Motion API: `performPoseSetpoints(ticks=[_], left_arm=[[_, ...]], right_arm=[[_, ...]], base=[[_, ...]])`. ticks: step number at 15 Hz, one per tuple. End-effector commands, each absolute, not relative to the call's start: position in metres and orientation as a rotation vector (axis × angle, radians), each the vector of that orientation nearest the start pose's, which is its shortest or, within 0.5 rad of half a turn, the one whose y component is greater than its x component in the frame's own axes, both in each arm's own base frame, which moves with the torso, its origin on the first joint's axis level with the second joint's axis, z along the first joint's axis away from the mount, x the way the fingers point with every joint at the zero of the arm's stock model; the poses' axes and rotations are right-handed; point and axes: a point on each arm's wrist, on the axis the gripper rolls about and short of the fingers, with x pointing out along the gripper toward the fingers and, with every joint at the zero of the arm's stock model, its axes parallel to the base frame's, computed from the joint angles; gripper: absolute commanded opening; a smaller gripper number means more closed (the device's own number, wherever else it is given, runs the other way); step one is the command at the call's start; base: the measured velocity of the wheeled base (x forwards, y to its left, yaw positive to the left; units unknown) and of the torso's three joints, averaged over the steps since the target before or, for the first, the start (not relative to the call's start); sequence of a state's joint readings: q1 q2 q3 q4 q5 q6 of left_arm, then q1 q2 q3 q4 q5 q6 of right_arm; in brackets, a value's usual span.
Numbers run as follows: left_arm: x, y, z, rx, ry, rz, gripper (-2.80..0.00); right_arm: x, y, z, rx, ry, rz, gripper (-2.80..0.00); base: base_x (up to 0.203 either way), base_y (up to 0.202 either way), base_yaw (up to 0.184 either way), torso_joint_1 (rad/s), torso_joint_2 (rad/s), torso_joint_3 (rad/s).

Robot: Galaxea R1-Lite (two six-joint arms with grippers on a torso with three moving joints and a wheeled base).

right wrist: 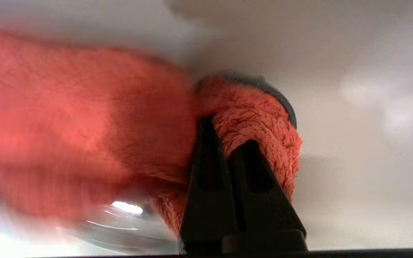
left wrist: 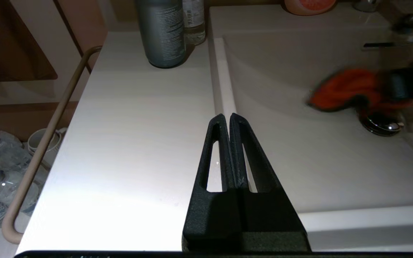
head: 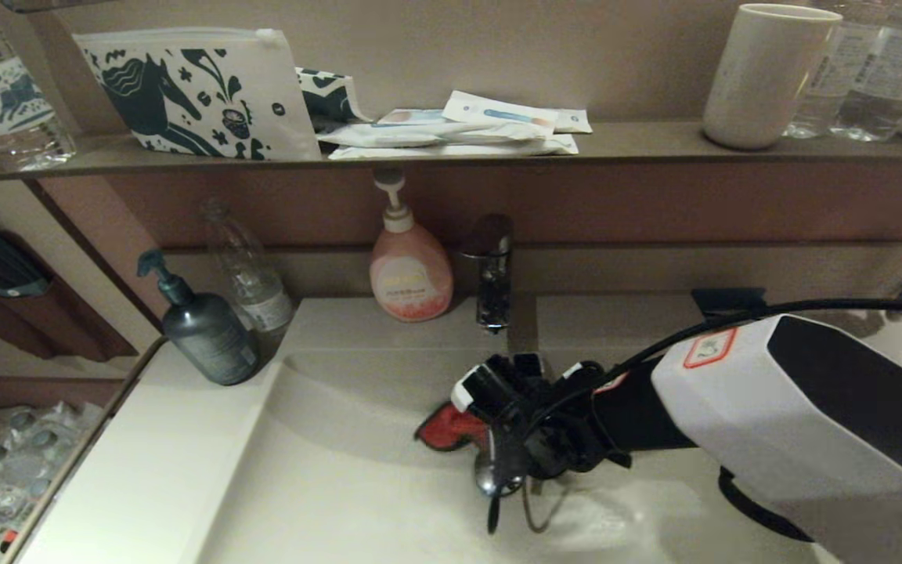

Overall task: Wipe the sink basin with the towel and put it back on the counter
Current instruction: Wipe the sink

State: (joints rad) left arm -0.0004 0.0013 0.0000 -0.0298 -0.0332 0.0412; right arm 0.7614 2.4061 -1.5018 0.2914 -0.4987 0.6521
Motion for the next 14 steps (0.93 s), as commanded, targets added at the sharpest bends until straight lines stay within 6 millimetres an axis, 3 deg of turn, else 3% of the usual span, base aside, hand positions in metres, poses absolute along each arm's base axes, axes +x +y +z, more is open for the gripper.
performPoseSetpoints(ticks=[1, 6, 9, 12, 14], left_arm=[[-0.023, -0.001, 0.079, 0.042, -0.030, -0.033, -2.80], [-0.023, -0.001, 0.079, 0.042, -0.030, -0.033, -2.80], [-0.023, -0.001, 0.079, 0.042, -0.030, -0.033, -2.80], [-0.023, -0.001, 0.079, 0.042, -0.030, -0.033, -2.80], [-0.023, -0.001, 0.079, 0.042, -0.030, -0.033, -2.80]], right_arm=[[0.306, 0.273, 0.029, -0.102, 0.980, -0.095, -2.80], [0.279, 0.224, 0.028, -0.246, 1.043, -0.213, -2.80], [0.258, 0.206, 0.031, -0.301, 1.083, -0.232, -2.80], [0.232, 0.204, 0.027, -0.355, 1.127, -0.195, -2.80], [0.215, 0.218, 0.027, -0.331, 1.150, -0.133, -2.80]], base=[[0.000, 0.000, 0.000, 0.000, 0.00, 0.000], [0.000, 0.000, 0.000, 0.000, 0.00, 0.000], [0.000, 0.000, 0.000, 0.000, 0.00, 0.000], [0.000, 0.000, 0.000, 0.000, 0.00, 0.000], [0.000, 0.000, 0.000, 0.000, 0.00, 0.000]])
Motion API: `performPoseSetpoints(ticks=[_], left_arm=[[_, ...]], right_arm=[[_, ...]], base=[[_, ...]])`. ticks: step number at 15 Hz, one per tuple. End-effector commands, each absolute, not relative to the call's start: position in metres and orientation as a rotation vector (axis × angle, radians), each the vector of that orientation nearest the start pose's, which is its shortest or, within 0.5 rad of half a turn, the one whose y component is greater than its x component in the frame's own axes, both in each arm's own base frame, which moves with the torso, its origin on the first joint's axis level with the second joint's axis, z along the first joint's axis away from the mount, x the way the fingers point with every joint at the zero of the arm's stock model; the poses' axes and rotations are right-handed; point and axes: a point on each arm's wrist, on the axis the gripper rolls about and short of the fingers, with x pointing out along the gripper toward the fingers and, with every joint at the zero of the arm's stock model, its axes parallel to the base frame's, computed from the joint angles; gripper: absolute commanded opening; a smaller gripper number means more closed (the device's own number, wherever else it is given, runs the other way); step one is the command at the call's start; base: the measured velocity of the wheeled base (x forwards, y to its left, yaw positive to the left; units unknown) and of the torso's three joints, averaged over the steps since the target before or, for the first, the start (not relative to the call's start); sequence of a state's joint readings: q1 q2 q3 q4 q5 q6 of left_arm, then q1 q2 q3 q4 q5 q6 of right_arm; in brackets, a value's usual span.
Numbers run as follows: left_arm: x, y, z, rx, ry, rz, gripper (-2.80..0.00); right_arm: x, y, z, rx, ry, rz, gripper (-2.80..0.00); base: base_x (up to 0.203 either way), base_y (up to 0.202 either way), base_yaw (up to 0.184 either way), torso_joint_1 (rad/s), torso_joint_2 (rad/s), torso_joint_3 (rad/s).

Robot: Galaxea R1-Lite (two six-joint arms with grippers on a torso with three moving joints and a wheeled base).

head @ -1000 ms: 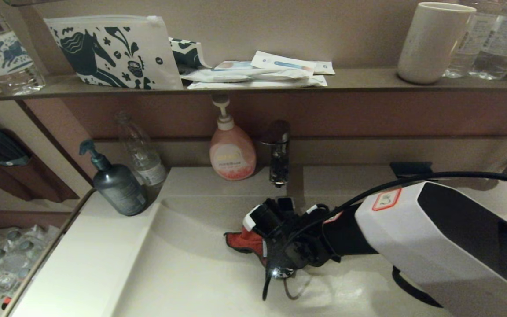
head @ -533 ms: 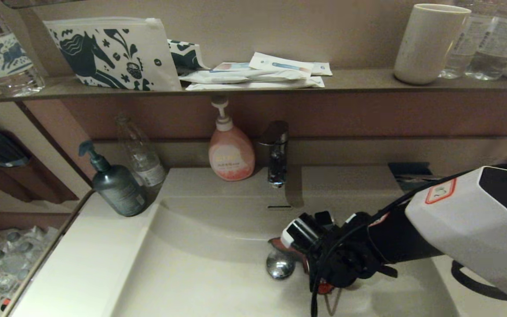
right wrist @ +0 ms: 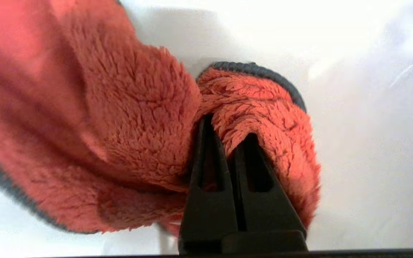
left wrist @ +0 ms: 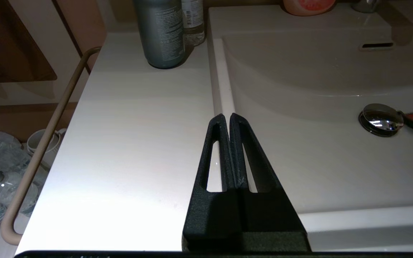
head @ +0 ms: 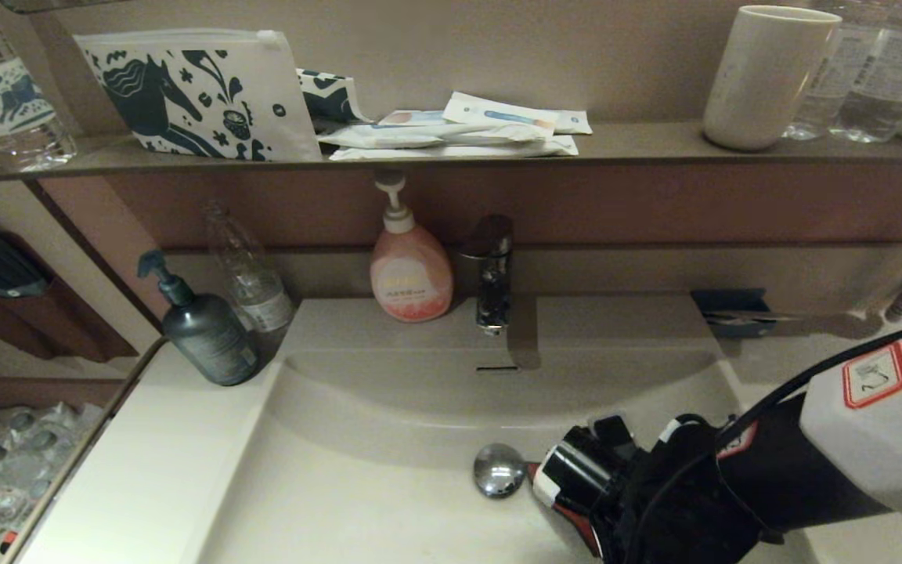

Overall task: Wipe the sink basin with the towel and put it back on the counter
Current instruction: Wipe the sink

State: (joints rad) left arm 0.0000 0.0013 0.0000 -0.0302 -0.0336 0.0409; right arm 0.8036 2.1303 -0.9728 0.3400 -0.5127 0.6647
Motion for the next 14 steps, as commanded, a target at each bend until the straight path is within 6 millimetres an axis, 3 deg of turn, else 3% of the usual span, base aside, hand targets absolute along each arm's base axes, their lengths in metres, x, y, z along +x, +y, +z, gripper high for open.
performPoseSetpoints(ticks=[1, 4, 10, 14], left_arm=[[-0.023, -0.001, 0.079, 0.042, -0.030, -0.033, -2.80], [-0.023, -0.001, 0.079, 0.042, -0.030, -0.033, -2.80], [-0.023, -0.001, 0.079, 0.042, -0.030, -0.033, -2.80], [-0.023, -0.001, 0.079, 0.042, -0.030, -0.033, -2.80]], right_arm=[[0.206, 0.227, 0.027, -0.301, 1.169, -0.083, -2.80], [0.202, 0.264, 0.024, -0.225, 1.202, 0.058, -2.80], [0.231, 0.348, -0.009, -0.120, 1.124, 0.203, -2.80], [0.249, 0.394, 0.003, -0.090, 1.019, 0.315, -2.80]], base=[[0.000, 0.000, 0.000, 0.000, 0.00, 0.000], [0.000, 0.000, 0.000, 0.000, 0.00, 0.000], [0.000, 0.000, 0.000, 0.000, 0.00, 0.000], [0.000, 0.000, 0.000, 0.000, 0.00, 0.000]])
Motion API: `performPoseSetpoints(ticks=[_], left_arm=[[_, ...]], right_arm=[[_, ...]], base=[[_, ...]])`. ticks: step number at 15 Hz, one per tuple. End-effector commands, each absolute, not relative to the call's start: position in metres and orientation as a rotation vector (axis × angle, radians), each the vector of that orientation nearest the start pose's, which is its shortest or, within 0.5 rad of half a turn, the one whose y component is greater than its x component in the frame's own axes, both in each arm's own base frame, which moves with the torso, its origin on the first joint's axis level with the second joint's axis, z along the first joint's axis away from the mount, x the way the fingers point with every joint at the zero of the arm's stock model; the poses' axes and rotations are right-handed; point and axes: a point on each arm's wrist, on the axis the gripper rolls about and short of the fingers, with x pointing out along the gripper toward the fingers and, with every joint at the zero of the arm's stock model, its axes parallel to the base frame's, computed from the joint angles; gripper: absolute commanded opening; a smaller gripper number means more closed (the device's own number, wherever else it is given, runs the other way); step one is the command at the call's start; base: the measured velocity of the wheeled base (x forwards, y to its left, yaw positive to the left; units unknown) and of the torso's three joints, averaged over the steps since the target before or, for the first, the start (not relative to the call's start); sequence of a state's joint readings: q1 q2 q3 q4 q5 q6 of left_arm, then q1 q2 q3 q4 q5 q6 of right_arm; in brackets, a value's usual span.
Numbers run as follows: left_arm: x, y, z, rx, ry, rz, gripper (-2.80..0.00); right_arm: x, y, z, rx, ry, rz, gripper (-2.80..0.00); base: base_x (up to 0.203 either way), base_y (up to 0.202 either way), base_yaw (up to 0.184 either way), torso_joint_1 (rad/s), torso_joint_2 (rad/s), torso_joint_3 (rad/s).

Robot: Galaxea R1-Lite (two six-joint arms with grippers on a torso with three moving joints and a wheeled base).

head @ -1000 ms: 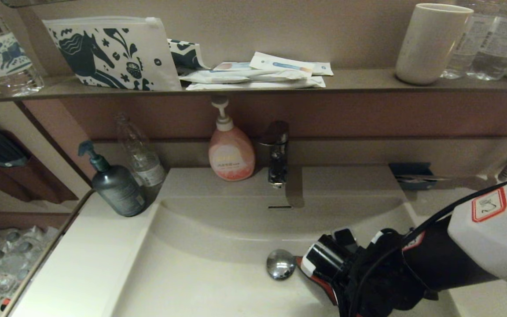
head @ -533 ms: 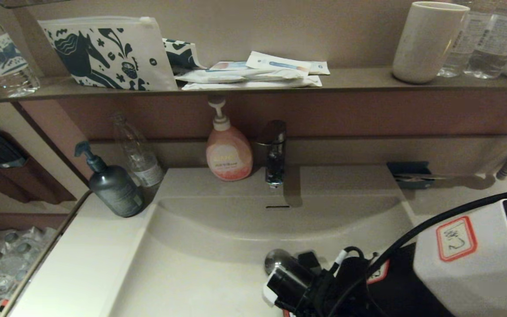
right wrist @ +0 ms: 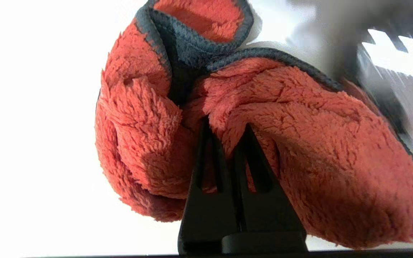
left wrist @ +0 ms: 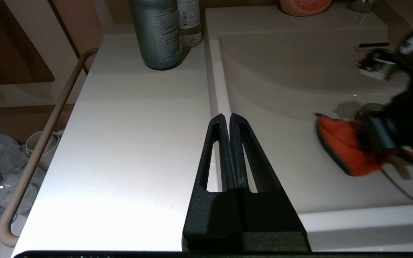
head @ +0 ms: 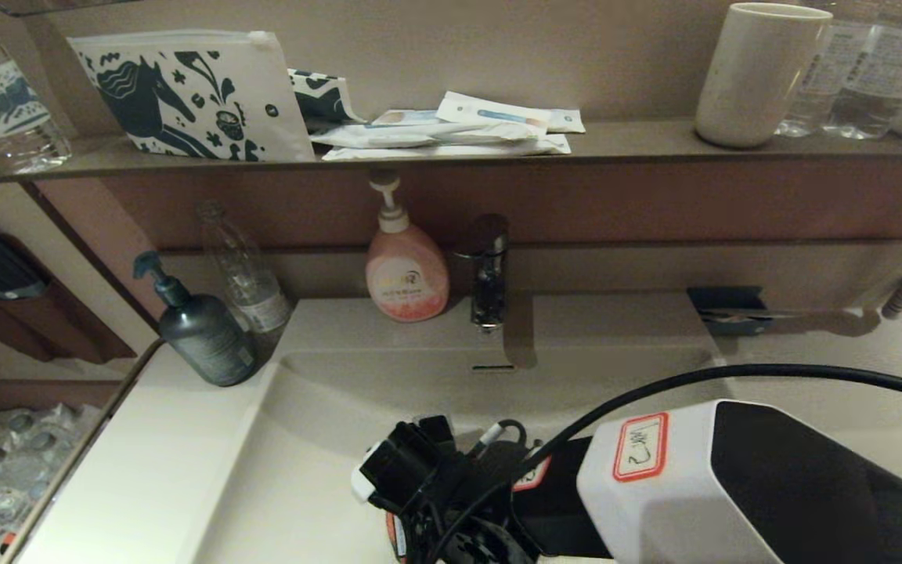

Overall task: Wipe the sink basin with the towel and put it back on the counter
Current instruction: Wipe the sink

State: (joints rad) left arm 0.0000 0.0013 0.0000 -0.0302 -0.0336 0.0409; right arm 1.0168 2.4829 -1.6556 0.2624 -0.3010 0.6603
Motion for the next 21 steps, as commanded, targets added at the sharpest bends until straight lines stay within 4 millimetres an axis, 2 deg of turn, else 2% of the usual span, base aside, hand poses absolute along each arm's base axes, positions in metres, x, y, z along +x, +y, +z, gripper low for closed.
performPoseSetpoints(ticks=[1, 4, 9, 12, 15, 18, 21], left_arm=[[-0.023, -0.001, 0.079, 0.042, -0.030, -0.033, -2.80], [-0.023, -0.001, 0.079, 0.042, -0.030, -0.033, -2.80], [-0.023, -0.001, 0.079, 0.042, -0.030, -0.033, -2.80], [-0.023, -0.001, 0.079, 0.042, -0.030, -0.033, -2.80], [-0.023, -0.001, 0.079, 0.042, -0.030, -0.033, -2.80], [-0.023, -0.001, 0.079, 0.042, -0.030, -0.033, -2.80], [-0.023, -0.001, 0.079, 0.042, -0.030, -0.033, -2.80]], right_arm=[[0.256, 0.402, -0.001, -0.102, 0.986, 0.317, -2.80], [0.294, 0.408, -0.012, -0.106, 0.871, 0.258, -2.80], [0.326, 0.407, -0.003, -0.119, 0.628, 0.260, -2.80], [0.329, 0.405, -0.003, -0.197, 0.562, 0.243, -2.80], [0.331, 0.392, 0.007, -0.214, 0.563, 0.207, -2.80], [0.330, 0.366, 0.024, -0.239, 0.582, 0.156, -2.80], [0.325, 0.340, 0.027, -0.295, 0.615, 0.095, -2.80]], base=[[0.000, 0.000, 0.000, 0.000, 0.00, 0.000], [0.000, 0.000, 0.000, 0.000, 0.00, 0.000], [0.000, 0.000, 0.000, 0.000, 0.00, 0.000], [0.000, 0.000, 0.000, 0.000, 0.00, 0.000], [0.000, 0.000, 0.000, 0.000, 0.00, 0.000], [0.000, 0.000, 0.000, 0.000, 0.00, 0.000], [0.000, 0.000, 0.000, 0.000, 0.00, 0.000]])
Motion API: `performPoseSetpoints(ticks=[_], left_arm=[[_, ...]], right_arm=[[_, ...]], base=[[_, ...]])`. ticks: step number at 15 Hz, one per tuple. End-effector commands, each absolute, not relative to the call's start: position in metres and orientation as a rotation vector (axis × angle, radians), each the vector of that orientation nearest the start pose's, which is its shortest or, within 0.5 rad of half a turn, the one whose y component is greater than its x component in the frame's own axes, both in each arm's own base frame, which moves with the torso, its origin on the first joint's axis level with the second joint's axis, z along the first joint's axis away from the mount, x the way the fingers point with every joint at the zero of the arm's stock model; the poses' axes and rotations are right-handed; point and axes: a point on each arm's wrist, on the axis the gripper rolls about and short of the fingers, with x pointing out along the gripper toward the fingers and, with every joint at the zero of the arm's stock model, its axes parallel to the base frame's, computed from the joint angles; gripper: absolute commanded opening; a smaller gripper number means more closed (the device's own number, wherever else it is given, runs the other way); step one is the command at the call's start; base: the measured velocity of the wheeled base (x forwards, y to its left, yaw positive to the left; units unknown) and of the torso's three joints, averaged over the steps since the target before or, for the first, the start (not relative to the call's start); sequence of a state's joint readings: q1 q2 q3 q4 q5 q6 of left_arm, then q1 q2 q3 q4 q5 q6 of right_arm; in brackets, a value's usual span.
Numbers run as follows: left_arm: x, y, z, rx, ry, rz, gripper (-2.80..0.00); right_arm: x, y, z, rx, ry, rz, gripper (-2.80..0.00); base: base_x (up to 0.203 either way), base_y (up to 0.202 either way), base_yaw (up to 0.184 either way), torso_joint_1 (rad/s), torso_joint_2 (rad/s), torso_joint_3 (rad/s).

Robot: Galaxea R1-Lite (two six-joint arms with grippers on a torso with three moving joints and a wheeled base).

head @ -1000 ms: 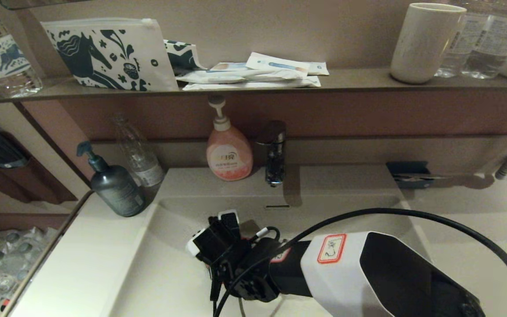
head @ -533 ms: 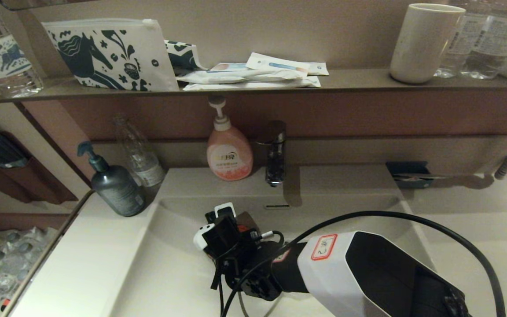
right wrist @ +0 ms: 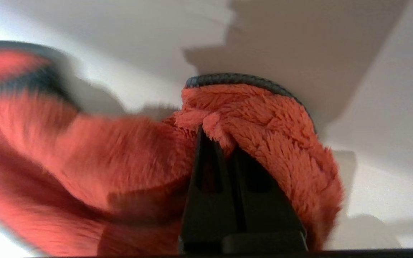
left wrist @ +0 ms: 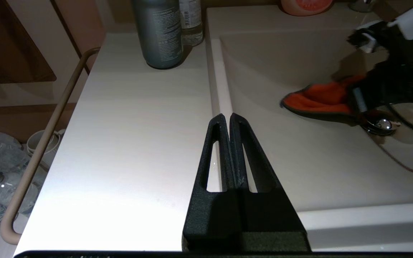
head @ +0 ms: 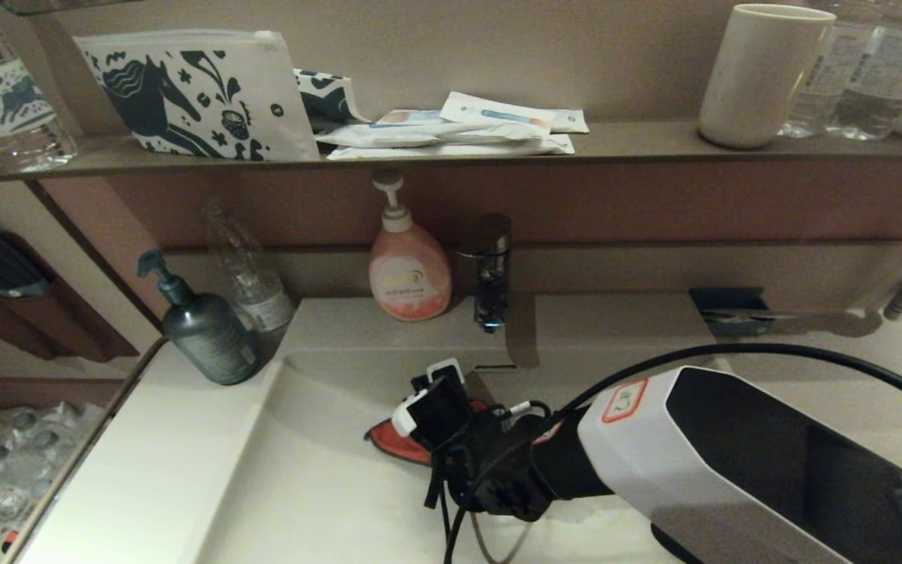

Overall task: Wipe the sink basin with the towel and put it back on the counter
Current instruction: Wipe the sink

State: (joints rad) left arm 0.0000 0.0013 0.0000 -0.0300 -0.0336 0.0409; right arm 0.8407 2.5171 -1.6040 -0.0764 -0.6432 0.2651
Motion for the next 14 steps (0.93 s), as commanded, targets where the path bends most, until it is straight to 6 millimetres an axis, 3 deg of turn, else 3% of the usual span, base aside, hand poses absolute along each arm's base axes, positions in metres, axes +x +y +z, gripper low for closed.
performPoseSetpoints(ticks=[1, 8, 14], left_arm=[[-0.023, -0.001, 0.079, 0.042, -0.030, -0.033, -2.80], [-0.023, -0.001, 0.079, 0.042, -0.030, -0.033, -2.80], [-0.023, -0.001, 0.079, 0.042, -0.030, -0.033, -2.80]], right_arm=[[0.323, 0.331, 0.027, -0.308, 0.625, 0.077, -2.80], [0.319, 0.271, 0.022, -0.331, 0.644, -0.006, -2.80], [0.304, 0.212, 0.046, -0.345, 0.687, -0.087, -2.80]], base=[[0.000, 0.000, 0.000, 0.000, 0.00, 0.000], [0.000, 0.000, 0.000, 0.000, 0.00, 0.000], [0.000, 0.000, 0.000, 0.000, 0.00, 0.000]])
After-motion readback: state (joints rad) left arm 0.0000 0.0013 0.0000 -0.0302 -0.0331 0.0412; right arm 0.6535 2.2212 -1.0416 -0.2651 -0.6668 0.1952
